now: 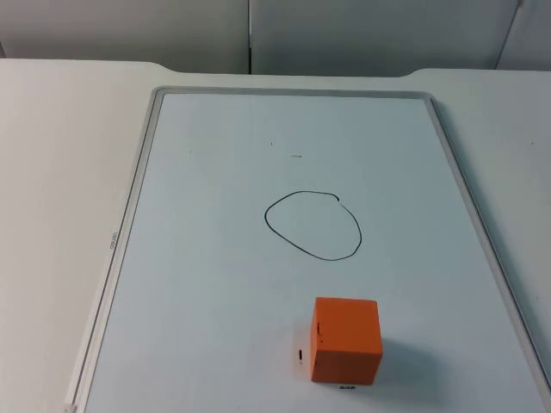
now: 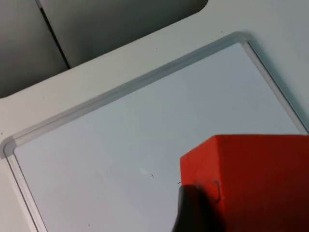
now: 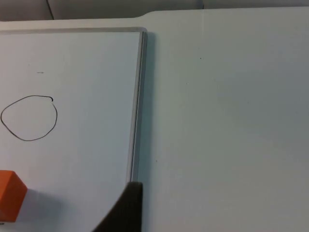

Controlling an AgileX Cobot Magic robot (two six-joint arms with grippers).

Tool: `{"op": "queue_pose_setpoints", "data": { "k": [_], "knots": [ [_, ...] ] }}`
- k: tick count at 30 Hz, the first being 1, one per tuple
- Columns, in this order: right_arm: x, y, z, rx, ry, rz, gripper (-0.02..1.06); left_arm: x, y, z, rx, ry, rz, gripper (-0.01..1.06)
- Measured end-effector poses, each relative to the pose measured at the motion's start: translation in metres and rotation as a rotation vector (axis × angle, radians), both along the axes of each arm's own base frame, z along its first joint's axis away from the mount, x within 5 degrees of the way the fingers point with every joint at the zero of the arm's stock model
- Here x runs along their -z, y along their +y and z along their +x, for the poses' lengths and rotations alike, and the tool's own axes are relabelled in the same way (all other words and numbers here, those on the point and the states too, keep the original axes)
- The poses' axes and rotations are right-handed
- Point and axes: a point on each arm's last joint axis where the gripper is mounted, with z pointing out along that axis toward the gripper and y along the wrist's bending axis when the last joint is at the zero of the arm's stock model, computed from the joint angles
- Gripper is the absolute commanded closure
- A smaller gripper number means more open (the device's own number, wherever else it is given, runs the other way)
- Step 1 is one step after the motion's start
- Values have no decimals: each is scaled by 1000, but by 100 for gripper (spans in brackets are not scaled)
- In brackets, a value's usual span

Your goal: Pick up one cube with the left hand and another cube with the right hand. First place the cube in the right hand at the target position, then stack the cube in the left hand on top.

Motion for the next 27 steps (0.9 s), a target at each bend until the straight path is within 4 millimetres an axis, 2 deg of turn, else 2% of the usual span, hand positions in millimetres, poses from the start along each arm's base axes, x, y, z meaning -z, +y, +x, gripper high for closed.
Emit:
{"op": "queue_pose_setpoints", "data": {
  "k": [1,5,10,11,14,15,19,20,24,25,27],
  "knots": [
    [0,0,0,0,0,0,0,0,0,0,0,0,0,102],
    [0,0,0,0,0,0,0,-29,6,-15,25,-42,-38,102],
    [0,0,0,0,0,0,0,-44,12,-30,45,-74,-97,102],
    [0,0,0,0,0,0,0,-47,16,-40,52,-88,-117,102],
    [0,0,0,0,0,0,0,-29,28,-60,64,-79,-106,102],
    [0,0,0,0,0,0,0,-29,28,-60,64,-79,-106,102],
    [0,0,0,0,0,0,0,12,49,-93,52,-65,-91,102],
    [0,0,0,0,0,0,0,12,49,-93,52,-65,-91,102],
    [0,0,0,0,0,0,0,55,78,-139,46,-56,-74,102],
    [0,0,0,0,0,0,0,55,78,-139,46,-56,-74,102],
    [0,0,0,0,0,0,0,72,92,-161,46,-32,-55,102]
  ]
}}
